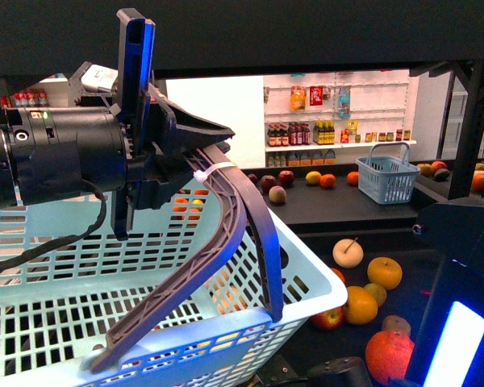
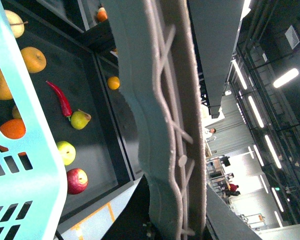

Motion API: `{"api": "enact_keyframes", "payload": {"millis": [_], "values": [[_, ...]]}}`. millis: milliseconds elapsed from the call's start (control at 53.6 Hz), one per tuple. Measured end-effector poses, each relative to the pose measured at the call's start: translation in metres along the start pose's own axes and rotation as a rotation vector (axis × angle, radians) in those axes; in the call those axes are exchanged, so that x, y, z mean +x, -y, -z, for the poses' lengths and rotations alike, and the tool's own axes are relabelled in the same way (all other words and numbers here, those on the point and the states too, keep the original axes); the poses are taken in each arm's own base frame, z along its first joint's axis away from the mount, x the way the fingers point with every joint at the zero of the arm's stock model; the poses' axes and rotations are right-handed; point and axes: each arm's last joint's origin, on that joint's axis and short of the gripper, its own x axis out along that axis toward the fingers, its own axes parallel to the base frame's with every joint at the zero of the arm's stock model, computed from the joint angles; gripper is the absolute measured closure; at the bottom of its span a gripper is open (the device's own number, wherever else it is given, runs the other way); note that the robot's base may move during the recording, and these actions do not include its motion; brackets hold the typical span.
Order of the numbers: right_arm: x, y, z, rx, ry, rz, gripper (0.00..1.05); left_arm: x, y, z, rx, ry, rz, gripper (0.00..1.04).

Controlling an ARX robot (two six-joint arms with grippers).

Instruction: Pick lemon from shelf

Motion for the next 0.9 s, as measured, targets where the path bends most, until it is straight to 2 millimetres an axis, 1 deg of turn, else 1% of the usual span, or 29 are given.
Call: {"api": "enact_keyframes", "payload": {"millis": [280, 485, 709, 896], "values": [[0.017, -0.001, 0.003, -0.039, -0.02, 0.029, 0.07, 0.0, 0.0, 0.0, 0.007, 0.004, -0.002, 0.95], [0.031, 0.002, 0.007, -0.057, -0.03, 0.081, 0.07, 0.0, 0.0, 0.0, 0.005, 0.0, 0.0, 0.95], [0.049, 0.007, 0.003, -0.06, -0.042, 0.098, 0.07, 0.0, 0.0, 0.0, -0.008, -0.003, 0.002, 0.95], [0.055, 0.008, 0.003, -0.053, -0.063, 0.106, 0.07, 0.0, 0.0, 0.0, -0.015, -0.004, 0.002, 0.95]]}}
